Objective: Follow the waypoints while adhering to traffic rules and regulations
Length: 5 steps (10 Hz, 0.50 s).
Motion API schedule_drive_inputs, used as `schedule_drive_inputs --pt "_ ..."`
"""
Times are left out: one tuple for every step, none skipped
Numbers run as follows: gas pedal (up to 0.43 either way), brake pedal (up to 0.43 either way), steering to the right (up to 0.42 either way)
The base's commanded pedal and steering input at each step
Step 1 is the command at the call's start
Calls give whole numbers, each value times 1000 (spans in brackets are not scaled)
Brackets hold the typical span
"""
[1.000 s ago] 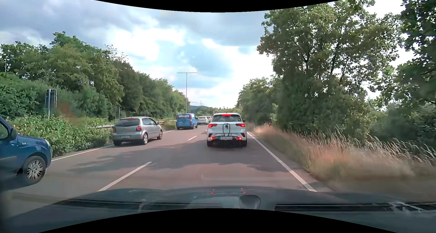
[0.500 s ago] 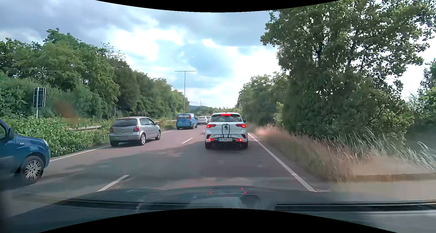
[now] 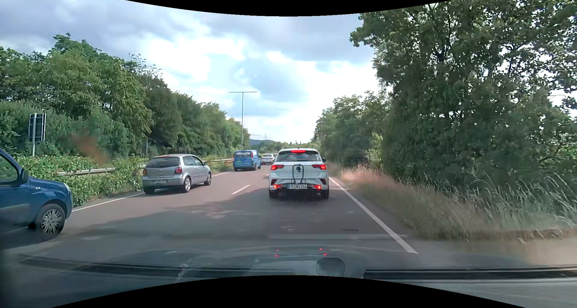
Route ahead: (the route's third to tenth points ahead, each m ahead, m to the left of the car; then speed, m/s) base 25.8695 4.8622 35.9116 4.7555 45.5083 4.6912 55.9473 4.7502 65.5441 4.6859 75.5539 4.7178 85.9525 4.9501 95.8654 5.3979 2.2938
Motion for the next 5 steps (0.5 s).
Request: schedule_drive_inputs --pt "0 165 3" --pt "0 165 3" --pt "0 165 3" --pt "0 165 3" --pt "0 165 3"
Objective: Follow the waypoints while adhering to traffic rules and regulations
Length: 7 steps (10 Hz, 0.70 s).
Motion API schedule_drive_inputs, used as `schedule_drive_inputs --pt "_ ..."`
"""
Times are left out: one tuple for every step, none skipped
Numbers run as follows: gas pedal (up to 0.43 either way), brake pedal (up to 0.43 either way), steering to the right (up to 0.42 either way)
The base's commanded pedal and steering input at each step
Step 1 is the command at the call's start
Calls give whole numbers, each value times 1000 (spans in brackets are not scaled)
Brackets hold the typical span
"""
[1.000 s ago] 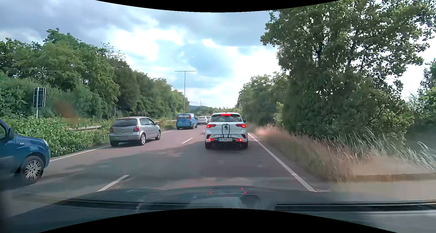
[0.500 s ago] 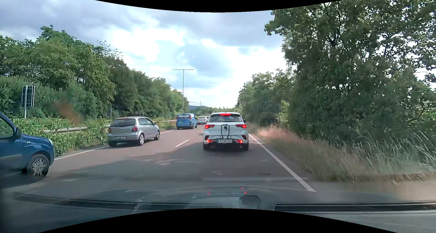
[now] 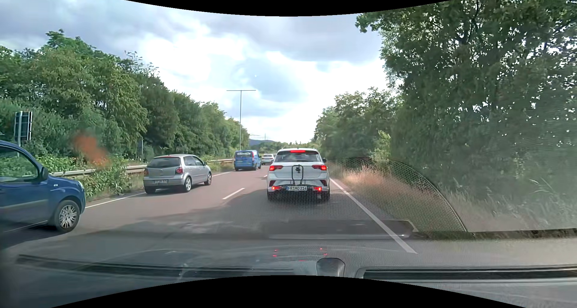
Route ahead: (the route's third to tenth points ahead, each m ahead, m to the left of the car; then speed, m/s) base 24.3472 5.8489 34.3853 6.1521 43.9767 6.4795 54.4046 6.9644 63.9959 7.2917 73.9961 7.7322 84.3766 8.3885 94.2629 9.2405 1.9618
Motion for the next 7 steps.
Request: schedule_drive_inputs --pt "0 165 3" --pt "0 165 3" --pt "0 159 3" --pt "0 165 3" --pt "0 165 3" --pt "0 165 3" --pt "0 165 3"
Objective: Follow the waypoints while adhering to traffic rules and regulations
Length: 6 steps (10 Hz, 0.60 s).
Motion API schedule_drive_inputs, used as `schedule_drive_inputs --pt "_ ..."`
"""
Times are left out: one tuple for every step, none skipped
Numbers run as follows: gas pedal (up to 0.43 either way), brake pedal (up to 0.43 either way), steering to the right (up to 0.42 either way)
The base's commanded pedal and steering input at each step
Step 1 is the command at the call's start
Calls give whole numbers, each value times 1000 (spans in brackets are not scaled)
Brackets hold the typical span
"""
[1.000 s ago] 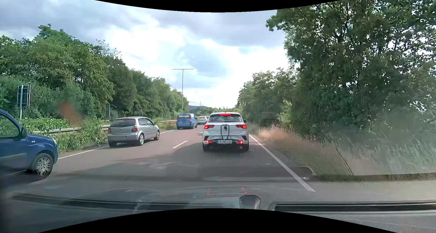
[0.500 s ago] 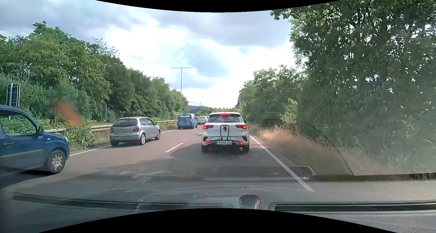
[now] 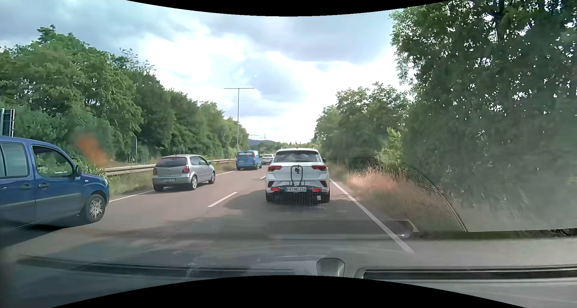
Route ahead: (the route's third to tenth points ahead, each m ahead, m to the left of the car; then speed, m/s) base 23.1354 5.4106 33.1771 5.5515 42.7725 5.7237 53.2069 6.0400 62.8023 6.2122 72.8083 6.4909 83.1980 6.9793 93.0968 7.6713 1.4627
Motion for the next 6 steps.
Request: schedule_drive_inputs --pt "0 165 3" --pt "0 159 3" --pt "0 165 3" --pt "0 165 3" --pt "0 165 3" --pt "0 159 3"
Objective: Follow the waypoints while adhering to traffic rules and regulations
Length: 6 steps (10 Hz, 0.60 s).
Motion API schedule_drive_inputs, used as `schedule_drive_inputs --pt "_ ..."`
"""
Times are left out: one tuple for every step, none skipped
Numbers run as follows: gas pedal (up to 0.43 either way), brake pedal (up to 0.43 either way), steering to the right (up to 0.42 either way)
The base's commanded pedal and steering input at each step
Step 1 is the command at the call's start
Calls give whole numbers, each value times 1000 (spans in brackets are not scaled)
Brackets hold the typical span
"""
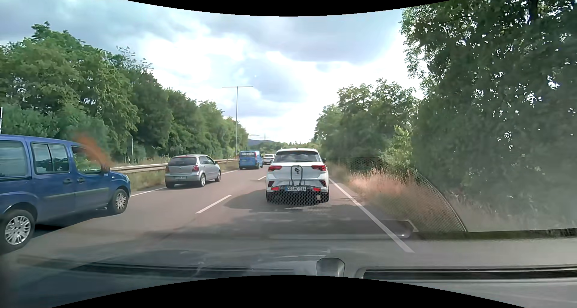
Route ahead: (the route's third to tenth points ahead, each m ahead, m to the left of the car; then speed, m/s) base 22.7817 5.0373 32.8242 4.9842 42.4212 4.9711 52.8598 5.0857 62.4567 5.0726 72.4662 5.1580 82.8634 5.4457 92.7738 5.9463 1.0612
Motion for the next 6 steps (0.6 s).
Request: schedule_drive_inputs --pt "0 152 3" --pt "0 140 3" --pt "0 128 3" --pt "0 116 3" --pt "0 91 3" --pt "0 55 3"
